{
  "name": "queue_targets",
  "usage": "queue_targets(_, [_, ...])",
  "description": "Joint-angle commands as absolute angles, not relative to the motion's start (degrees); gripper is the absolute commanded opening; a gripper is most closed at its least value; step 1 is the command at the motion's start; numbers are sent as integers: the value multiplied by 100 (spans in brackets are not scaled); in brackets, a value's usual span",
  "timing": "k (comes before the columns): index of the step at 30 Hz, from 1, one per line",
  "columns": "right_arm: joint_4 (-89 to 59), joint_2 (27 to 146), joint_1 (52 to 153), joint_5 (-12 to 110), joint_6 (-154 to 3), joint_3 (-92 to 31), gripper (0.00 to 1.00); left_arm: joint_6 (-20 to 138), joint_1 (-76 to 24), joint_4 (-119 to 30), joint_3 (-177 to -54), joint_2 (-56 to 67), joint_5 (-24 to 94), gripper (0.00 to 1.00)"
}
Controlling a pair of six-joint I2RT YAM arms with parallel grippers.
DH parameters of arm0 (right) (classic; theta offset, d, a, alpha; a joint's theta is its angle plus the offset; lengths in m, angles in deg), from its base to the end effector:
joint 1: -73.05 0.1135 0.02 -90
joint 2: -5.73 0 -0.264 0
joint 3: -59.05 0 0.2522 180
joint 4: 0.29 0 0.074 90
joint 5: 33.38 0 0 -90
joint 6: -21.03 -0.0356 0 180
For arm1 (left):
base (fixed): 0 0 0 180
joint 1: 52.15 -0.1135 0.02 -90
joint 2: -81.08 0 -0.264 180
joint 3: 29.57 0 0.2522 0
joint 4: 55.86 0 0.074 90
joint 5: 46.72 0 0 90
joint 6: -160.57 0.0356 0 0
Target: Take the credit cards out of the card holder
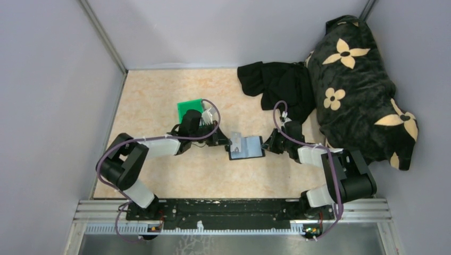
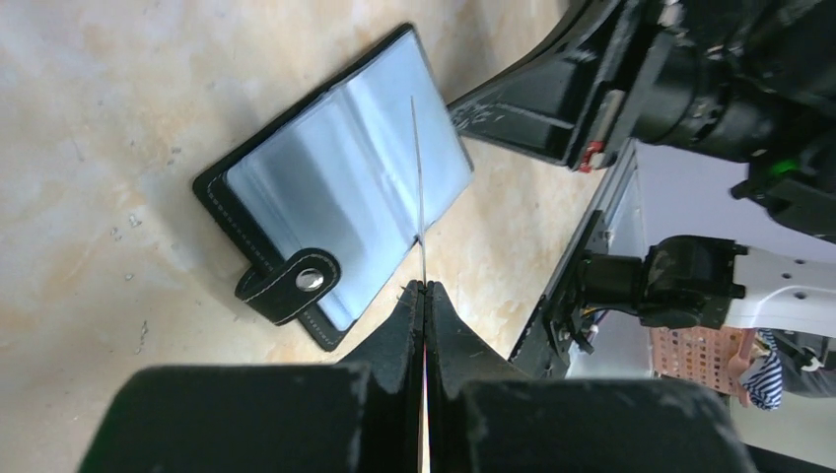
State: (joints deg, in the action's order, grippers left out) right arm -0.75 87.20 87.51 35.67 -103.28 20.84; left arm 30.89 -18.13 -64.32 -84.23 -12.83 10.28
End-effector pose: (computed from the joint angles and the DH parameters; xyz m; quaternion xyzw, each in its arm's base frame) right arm 0.2312 0.0728 0.1276 0.0855 0.9030 0.3118 0.2829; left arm 0.2565 -0.1965 0.1642 0.0990 0.8396 -0.4817 0.2309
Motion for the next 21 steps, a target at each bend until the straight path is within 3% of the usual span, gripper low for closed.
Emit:
queue_targets(1, [-304,8751,8781,3988,-9976,2145,0,2826,-1904,-7169,-8308,-974,662,0])
queue_targets(9, [448,7777,8781,2985,-10144,2128,2,2573,-1936,-7680,-8493,-1139,399,0])
queue_targets(14, [2054,7357,8753,2145,-10785,2442,55,2381,-1936,-8101,-8444,-1262,206,0])
queue_targets(16, [2598,7363,8755,1873,-10992,2476,62,2272,-1936,-8288,-8417,-1287,106,0])
queue_targets(21, [3470,7594,8755,1368,-11327,2439,63,2235,-1932,-8376,-8540,-1357,-135,0])
